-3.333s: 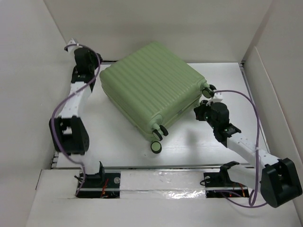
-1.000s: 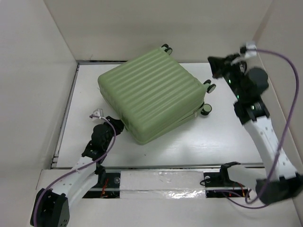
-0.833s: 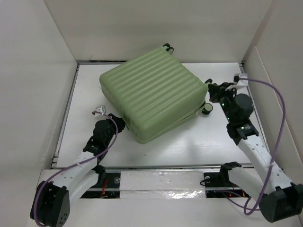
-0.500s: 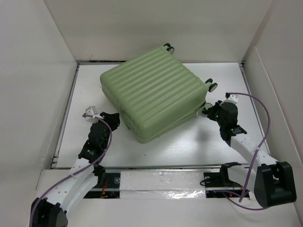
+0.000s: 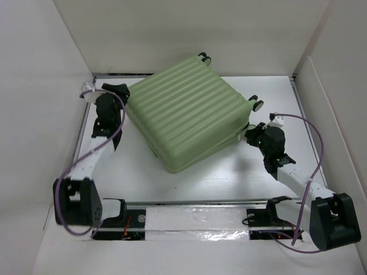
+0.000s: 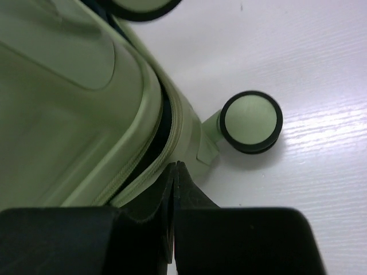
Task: Pack the luggage
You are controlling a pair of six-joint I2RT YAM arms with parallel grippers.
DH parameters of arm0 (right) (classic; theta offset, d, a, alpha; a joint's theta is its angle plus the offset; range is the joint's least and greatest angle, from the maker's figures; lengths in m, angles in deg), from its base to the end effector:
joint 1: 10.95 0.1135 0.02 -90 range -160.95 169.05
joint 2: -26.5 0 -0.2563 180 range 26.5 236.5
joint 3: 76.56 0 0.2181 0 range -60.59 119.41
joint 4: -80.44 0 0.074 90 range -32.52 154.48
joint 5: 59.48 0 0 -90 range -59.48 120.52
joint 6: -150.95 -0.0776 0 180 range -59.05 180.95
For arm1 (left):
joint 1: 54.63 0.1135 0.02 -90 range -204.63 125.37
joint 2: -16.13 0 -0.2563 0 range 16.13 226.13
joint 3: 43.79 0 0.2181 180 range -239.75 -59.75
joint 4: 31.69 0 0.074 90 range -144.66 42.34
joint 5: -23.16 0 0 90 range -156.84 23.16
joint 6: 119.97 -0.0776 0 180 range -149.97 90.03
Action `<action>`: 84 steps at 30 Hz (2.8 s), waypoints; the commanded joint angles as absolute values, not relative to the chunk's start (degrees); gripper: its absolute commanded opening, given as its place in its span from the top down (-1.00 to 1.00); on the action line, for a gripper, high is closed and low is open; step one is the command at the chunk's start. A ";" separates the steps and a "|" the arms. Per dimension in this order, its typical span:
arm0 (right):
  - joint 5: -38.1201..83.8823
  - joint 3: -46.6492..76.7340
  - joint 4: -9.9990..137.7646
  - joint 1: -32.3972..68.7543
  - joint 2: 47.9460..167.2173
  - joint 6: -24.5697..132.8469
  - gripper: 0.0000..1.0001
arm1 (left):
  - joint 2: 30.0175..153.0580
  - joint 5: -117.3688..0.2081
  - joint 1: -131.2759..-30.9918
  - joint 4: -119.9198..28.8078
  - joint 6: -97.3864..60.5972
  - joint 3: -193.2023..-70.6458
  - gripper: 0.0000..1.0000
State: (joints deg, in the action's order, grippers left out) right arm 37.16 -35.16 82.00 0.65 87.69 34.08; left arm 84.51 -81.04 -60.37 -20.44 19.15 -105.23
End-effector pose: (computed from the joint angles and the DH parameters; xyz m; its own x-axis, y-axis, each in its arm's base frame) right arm 0.2420 0.0405 0.2170 -0.3150 0.3936 -0.8636 0.0563 0.9161 0.3970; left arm 0.2913 -0.0102 0.3366 0.1597 -0.7527 -0.6387 -0.0393 0.6416 -0.7660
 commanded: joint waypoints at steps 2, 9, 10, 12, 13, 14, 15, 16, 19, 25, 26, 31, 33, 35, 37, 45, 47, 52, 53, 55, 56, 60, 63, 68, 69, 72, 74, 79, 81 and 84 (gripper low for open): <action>37.38 -37.74 84.70 2.15 84.17 34.32 1.00 | 97.67 -71.35 -53.43 -22.23 19.96 -119.93 0.08; 38.17 -40.90 84.60 2.67 82.13 33.97 1.00 | 123.33 -55.98 -48.75 -41.13 7.67 -153.41 0.08; 37.73 -40.82 84.87 3.20 82.92 33.88 1.00 | 129.36 -54.38 -48.75 -43.50 6.60 -157.71 0.08; 36.68 -39.68 85.83 3.20 85.90 34.23 1.00 | 134.93 -48.32 -48.75 -47.56 4.14 -167.48 0.07; 36.59 -38.98 85.75 3.72 86.70 34.58 1.00 | 139.75 -46.56 -48.75 -48.18 3.78 -170.29 0.07; 36.59 -38.19 85.40 4.25 87.66 35.02 1.00 | 141.79 -44.28 -48.75 -50.71 3.43 -174.76 0.06; 36.85 -36.87 85.40 4.26 88.46 35.29 1.00 | 143.56 -43.56 -48.75 -51.26 2.55 -176.46 0.06; 37.11 -36.34 85.74 4.26 89.68 35.81 1.00 | 146.10 -42.85 -49.27 -51.35 1.94 -177.69 0.06; 36.07 -34.06 87.67 4.78 92.84 36.60 1.00 | 149.01 -38.29 -49.97 -48.72 0.26 -179.46 0.04; 28.16 -25.10 91.21 5.31 104.62 41.26 1.00 | 146.24 -30.97 -53.13 -39.42 2.08 -171.33 0.05; 28.06 -22.47 91.46 5.31 107.68 42.22 1.00 | 143.69 -32.20 -53.14 -30.61 3.85 -160.41 0.08; 22.37 -14.47 93.13 5.31 116.49 45.12 1.00 | 130.68 -39.94 -54.19 -2.96 24.38 -129.85 0.23; 21.30 -8.69 89.63 5.31 120.00 47.24 1.00 | 128.29 -43.18 -55.07 4.00 27.23 -120.43 0.27; 20.68 -6.20 87.25 4.78 121.24 47.77 1.00 | 124.17 -45.30 -55.60 7.60 28.73 -113.41 0.27; 20.06 -4.88 87.24 3.99 121.34 47.42 1.00 | 119.61 -48.11 -55.60 9.73 29.00 -109.26 0.28; 22.79 -9.69 83.64 1.27 115.54 44.17 0.20 | 105.79 -57.51 -52.62 6.57 29.43 -100.27 -0.08; 23.23 -13.81 83.73 0.65 113.43 44.08 0.09 | 102.89 -58.49 -51.83 4.22 30.67 -102.36 -0.21; 21.65 -24.45 86.44 -0.40 103.86 42.67 0.28 | 93.42 -63.67 -51.82 -3.44 28.57 -109.41 -0.25; 21.56 -26.21 87.49 -0.40 102.19 42.06 0.62 | 91.65 -64.72 -52.52 -4.58 28.13 -109.85 -0.24; 20.77 -30.96 88.03 0.21 97.53 41.79 0.96 | 86.13 -69.19 -55.40 -5.64 25.06 -109.42 -0.18; 20.59 -33.58 87.51 0.21 94.21 42.23 1.00 | 82.35 -70.35 -56.73 -6.69 22.61 -107.85 0.09; 19.37 -39.13 86.10 0.74 86.11 43.90 1.00 | 75.82 -73.33 -67.62 -7.66 15.83 -99.15 0.96; 17.34 -44.15 87.15 1.79 79.86 44.34 1.00 | 72.21 -74.04 -77.00 -8.54 11.35 -92.11 1.00; 8.04 -45.12 82.75 3.72 76.96 48.56 1.00 | 61.07 -81.68 -89.77 -22.66 5.71 -85.71 1.00; 7.41 -46.25 82.85 4.34 75.30 48.56 1.00 | 58.43 -84.31 -91.62 -24.87 5.80 -84.64 1.00; 9.07 -47.58 83.81 6.97 73.00 48.65 0.97 | 49.54 -86.18 -97.25 -32.70 7.98 -81.73 1.00; 10.21 -47.32 83.64 7.51 73.08 49.26 0.69 | 47.78 -85.30 -99.54 -36.91 9.13 -80.68 1.00; 10.74 -46.70 86.00 10.93 75.45 50.67 0.33 | 49.09 -80.83 -100.78 -35.46 11.33 -76.38 1.00; 10.66 -46.62 86.54 11.81 75.80 51.46 0.31 | 50.14 -78.98 -100.78 -33.96 11.68 -75.32 1.00; 12.24 -46.00 86.80 13.22 76.25 52.51 0.23 | 54.18 -75.21 -100.78 -30.44 10.90 -74.61 1.00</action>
